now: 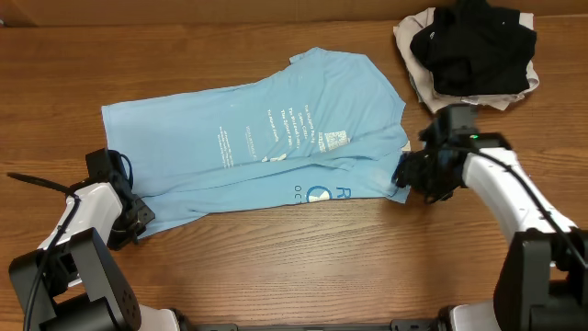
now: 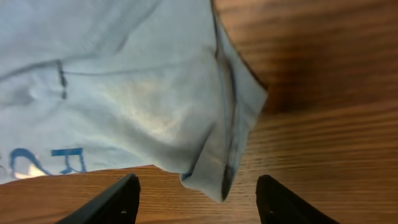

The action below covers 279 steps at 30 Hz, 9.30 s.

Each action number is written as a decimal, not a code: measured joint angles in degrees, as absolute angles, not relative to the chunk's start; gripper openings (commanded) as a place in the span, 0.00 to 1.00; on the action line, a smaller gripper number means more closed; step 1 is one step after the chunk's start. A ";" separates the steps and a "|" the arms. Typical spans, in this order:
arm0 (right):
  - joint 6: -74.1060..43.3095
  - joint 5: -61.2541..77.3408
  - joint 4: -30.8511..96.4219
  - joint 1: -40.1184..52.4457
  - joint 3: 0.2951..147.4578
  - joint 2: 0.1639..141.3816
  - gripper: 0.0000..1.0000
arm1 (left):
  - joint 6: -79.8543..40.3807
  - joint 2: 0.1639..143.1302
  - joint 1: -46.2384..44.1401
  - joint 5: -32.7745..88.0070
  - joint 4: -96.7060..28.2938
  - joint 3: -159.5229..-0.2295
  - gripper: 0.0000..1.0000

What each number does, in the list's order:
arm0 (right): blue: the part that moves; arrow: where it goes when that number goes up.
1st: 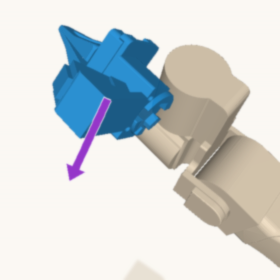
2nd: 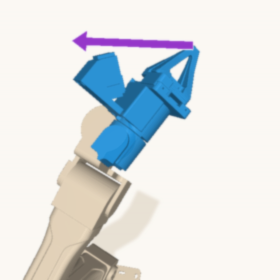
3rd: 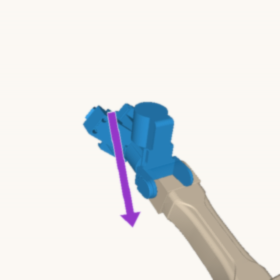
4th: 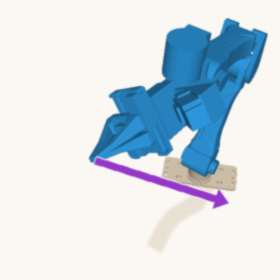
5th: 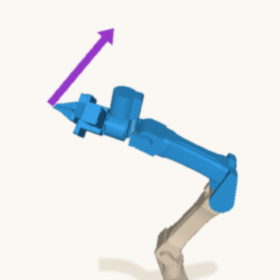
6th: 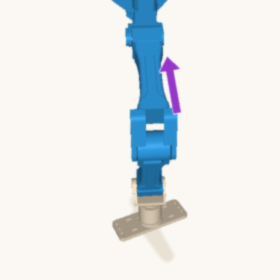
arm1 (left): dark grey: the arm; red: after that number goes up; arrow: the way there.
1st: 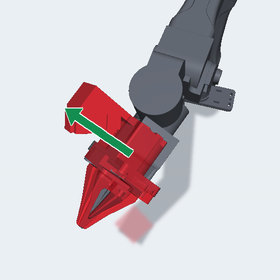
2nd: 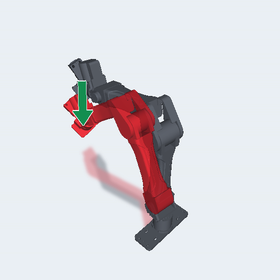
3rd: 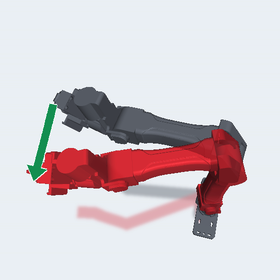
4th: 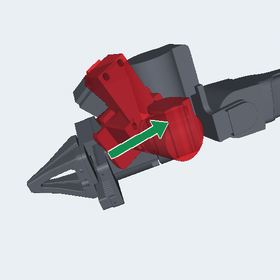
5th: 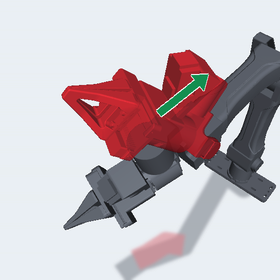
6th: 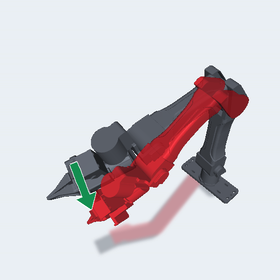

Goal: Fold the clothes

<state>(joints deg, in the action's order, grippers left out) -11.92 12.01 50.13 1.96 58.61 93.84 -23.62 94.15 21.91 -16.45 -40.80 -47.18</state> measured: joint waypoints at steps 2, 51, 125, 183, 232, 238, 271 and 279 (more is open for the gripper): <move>-13.43 10.37 49.58 3.18 57.78 94.15 0.53 | -23.62 94.15 21.91 -16.56 -40.75 -47.18 0.04; -12.43 8.91 56.82 -2.87 58.00 94.41 0.43 | -23.64 94.65 21.91 -24.97 -34.61 -46.54 0.13; -1.93 -0.45 61.12 8.69 123.94 138.56 0.80 | -5.56 123.68 17.74 -2.85 -60.20 -117.51 1.00; 0.82 4.14 75.33 6.76 141.12 141.40 0.90 | -2.72 130.02 22.63 -2.85 -59.90 -117.51 0.99; 3.01 4.29 56.73 13.78 141.10 143.20 0.72 | 0.95 141.14 20.10 -8.16 -52.07 -118.56 0.04; 3.01 4.27 54.96 14.46 141.10 148.64 0.72 | -0.01 141.14 20.10 -8.78 -52.73 -118.63 0.04; 0.45 3.11 56.69 17.32 141.58 153.34 0.04 | -0.05 141.14 20.12 -8.86 -52.95 -118.67 0.04; -2.31 2.98 71.59 17.41 149.99 153.25 0.04 | -0.05 141.14 20.12 -8.86 -52.95 -118.67 0.04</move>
